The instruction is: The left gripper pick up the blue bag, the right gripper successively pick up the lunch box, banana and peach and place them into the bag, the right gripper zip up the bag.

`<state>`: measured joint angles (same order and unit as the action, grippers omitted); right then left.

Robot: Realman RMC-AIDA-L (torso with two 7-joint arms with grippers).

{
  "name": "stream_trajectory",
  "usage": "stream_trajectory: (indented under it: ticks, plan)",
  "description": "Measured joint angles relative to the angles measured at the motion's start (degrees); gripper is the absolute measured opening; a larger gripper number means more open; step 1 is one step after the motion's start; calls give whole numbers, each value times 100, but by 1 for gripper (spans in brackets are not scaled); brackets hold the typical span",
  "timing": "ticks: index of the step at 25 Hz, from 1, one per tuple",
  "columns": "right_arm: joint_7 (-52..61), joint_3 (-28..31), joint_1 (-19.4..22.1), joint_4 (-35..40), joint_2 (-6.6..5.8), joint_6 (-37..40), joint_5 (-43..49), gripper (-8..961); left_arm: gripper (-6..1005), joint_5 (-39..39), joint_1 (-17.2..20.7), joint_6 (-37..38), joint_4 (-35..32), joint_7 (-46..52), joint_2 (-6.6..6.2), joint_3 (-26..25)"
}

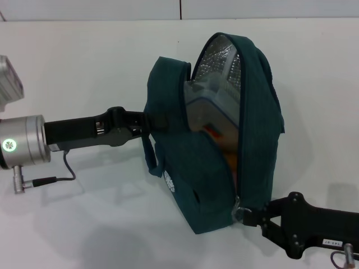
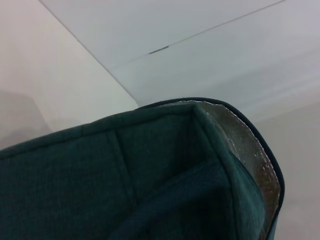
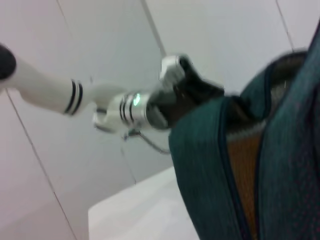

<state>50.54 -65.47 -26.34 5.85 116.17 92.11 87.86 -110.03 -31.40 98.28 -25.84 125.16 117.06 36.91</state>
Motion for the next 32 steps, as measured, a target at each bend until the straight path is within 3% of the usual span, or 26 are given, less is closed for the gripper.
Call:
stream_trajectory:
  ticks: [11, 21, 32]
  plan:
    - [2, 86, 423, 245, -69, 795, -801, 9, 45, 1, 46, -19, 0, -47, -11, -1]
    - [8, 74, 243, 241, -25, 1130, -1356, 8, 45, 26, 53, 4, -18, -523, 44, -24]
    - [5, 87, 183, 239, -8, 1236, -1561, 8, 253, 961, 352, 573, -43, -1646, 114, -30]
